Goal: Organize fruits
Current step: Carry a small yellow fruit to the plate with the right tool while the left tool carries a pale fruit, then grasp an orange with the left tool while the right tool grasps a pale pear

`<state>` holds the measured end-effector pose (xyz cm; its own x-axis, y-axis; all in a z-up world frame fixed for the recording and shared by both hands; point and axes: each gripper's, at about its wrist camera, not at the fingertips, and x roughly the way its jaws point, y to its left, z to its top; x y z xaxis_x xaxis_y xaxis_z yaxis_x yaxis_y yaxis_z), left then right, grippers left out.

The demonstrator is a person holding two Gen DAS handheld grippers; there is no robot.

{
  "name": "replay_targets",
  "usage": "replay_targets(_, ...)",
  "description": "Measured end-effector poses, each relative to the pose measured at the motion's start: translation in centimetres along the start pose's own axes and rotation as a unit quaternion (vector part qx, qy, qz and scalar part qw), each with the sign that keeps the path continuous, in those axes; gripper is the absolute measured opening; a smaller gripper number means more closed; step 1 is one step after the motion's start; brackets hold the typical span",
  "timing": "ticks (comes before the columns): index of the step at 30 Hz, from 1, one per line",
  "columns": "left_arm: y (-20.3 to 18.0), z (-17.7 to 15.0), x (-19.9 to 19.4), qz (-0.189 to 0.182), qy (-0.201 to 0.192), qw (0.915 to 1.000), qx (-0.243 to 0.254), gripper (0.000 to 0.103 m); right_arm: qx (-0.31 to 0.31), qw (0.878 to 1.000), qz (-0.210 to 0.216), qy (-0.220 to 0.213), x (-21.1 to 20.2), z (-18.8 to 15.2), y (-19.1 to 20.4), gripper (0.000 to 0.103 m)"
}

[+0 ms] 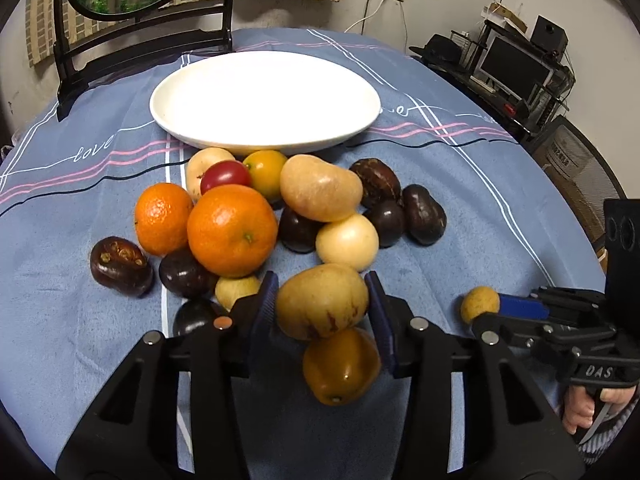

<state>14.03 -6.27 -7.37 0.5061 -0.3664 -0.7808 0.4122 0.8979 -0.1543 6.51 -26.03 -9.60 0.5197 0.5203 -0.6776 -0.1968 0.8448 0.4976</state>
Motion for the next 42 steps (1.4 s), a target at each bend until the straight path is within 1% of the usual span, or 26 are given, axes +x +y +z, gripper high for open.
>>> replay_targets(3,0.0,-0.2,-0.9,-0.01,-0.011,0.9999,-0.001,0.045,0.0,1.0,0.001,-0.004,-0.2,0.0,0.0,0.028)
replay_targets(4,0.0,-0.1,-1.7,-0.011,-0.024,0.9997,0.0,0.045,0.0,1.0,0.002,-0.006,-0.3,0.0,0.0,0.028)
replay_targets(7,0.1,1.1,-3.6,0.005,-0.052,0.9986,0.009,0.045,-0.007,1.0,0.002,-0.014,-0.9,0.6,0.2,0.028)
replay_targets(9,0.7,2.9,-4.3,0.021,-0.065,0.9976,0.012,0.045,-0.016,1.0,-0.001,-0.026,-2.0,2.5,0.7,0.028)
replay_targets(11,1.8,5.3,-4.5,0.039,-0.077,0.9962,0.007,0.045,-0.037,0.998,-0.017,-0.053,-3.3,5.4,1.7,0.028)
replay_targets(13,3.0,8.2,-3.8,0.059,-0.084,0.9947,0.001,0.045,-0.063,0.994,-0.042,-0.083,-3.9,8.8,2.8,0.028)
replay_targets(14,3.7,9.2,-3.3,0.066,-0.086,0.9941,-0.003,0.045,-0.072,0.991,-0.056,-0.098,-3.5,10.9,3.3,0.028)
replay_targets(16,5.1,11.3,-1.5,0.083,-0.082,0.9931,-0.012,0.045,-0.081,0.988,-0.078,-0.107,-1.4,14.0,3.5,0.028)
replay_targets(17,5.5,11.7,-0.8,0.087,-0.08,0.9929,-0.013,0.045,-0.084,0.987,-0.088,-0.107,-0.1,15.0,3.6,0.028)
replay_targets(18,6.1,12.3,0.2,0.089,-0.075,0.993,-0.018,0.045,-0.088,0.986,-0.099,-0.099,2.0,16.3,3.5,0.028)
replay_targets(19,6.8,13.0,1.6,0.089,-0.066,0.9935,-0.026,0.045,-0.089,0.986,-0.104,-0.091,3.2,16.8,3.4,0.028)
replay_targets(21,7.8,13.5,3.2,0.086,-0.052,0.9943,-0.036,0.045,-0.086,0.987,-0.115,-0.066,7.2,18.3,2.7,0.028)
replay_targets(24,8.8,14.1,5.3,0.08,-0.028,0.9955,-0.042,0.045,-0.097,0.986,-0.13,-0.038,10.5,19.2,2.5,0.028)
replay_targets(28,9.3,14.3,6.5,0.072,-0.011,0.9965,-0.041,0.046,-0.117,0.981,-0.152,-0.018,11.9,19.8,2.4,0.029)
replay_targets(29,9.4,14.3,6.8,0.07,-0.006,0.9966,-0.043,0.047,-0.118,0.98,-0.156,-0.02,12.1,19.8,2.3,0.031)
replay_targets(30,9.5,14.3,6.9,0.068,-0.006,0.9967,-0.045,0.05,-0.118,0.98,-0.156,-0.021,12.0,19.8,2.2,0.032)
replay_targets(31,9.6,14.3,6.8,0.069,-0.01,0.9964,-0.047,0.058,-0.119,0.98,-0.155,-0.019,12.2,19.9,2.1,0.038)
replay_targets(32,9.7,14.4,6.8,0.072,-0.012,0.9962,-0.047,0.061,-0.119,0.98,-0.157,-0.019,12.3,19.9,2.0,0.042)
replay_targets(33,9.7,14.4,6.7,0.072,-0.015,0.9962,-0.046,0.065,-0.119,0.98,-0.161,-0.021,12.3,19.7,2.1,0.047)
replay_targets(34,9.7,14.4,6.7,0.07,-0.016,0.9963,-0.047,0.066,-0.119,0.979,-0.163,-0.021,12.3,19.6,2.0,0.048)
replay_targets(37,9.8,14.5,6.6,0.066,-0.015,0.9964,-0.051,0.066,-0.119,0.979,-0.162,-0.025,12.0,19.6,1.8,0.048)
replay_targets(39,10.1,14.7,6.2,0.069,-0.018,0.9959,-0.056,0.066,-0.117,0.979,-0.16,-0.04,11.2,19.6,2.0,0.048)
replay_targets(41,10.4,14.9,5.1,0.071,-0.028,0.9951,-0.063,0.067,-0.115,0.98,-0.153,-0.06,9.6,19.7,2.5,0.049)
replay_targets(42,10.4,14.9,4.3,0.073,-0.035,0.9946,-0.065,0.067,-0.116,0.979,-0.151,-0.069,8.9,19.6,2.9,0.055)
